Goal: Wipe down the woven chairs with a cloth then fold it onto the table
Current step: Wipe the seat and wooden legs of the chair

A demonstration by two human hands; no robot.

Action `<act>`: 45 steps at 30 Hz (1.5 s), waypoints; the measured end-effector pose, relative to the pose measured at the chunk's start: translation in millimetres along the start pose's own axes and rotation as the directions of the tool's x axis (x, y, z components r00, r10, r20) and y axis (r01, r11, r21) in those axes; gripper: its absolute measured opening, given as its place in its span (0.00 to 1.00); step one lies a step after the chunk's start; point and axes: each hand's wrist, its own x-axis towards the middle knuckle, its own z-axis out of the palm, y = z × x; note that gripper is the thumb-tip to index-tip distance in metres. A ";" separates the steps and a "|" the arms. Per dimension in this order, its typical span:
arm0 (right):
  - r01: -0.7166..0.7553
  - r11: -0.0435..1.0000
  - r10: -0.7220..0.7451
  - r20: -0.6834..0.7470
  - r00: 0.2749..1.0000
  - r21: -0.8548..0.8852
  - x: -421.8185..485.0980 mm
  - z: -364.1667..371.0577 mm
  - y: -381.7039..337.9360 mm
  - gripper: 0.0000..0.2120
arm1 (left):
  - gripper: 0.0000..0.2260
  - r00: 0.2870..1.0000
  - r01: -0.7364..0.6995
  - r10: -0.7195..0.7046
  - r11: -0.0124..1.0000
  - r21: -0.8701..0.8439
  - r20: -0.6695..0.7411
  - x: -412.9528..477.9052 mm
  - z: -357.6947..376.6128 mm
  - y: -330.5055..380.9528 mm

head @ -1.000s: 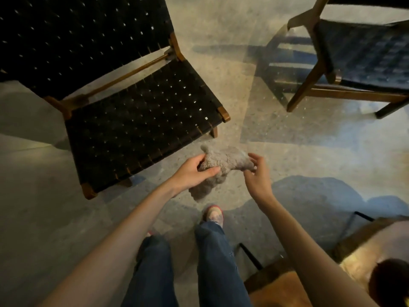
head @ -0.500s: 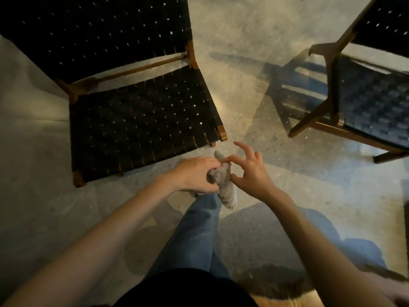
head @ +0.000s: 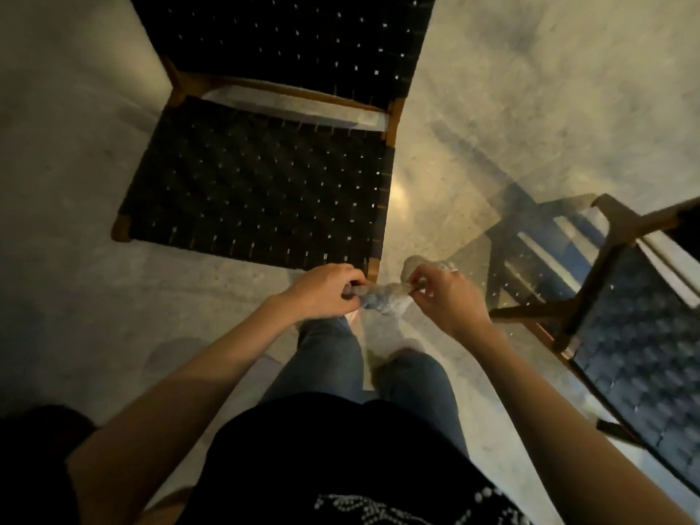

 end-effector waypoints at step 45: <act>0.494 0.822 -0.446 -0.221 0.868 0.284 308.4 387.9 255.2 0.12 | 0.07 0.185 0.178 -0.420 0.904 -0.390 -0.889 305.4 366.6 -249.9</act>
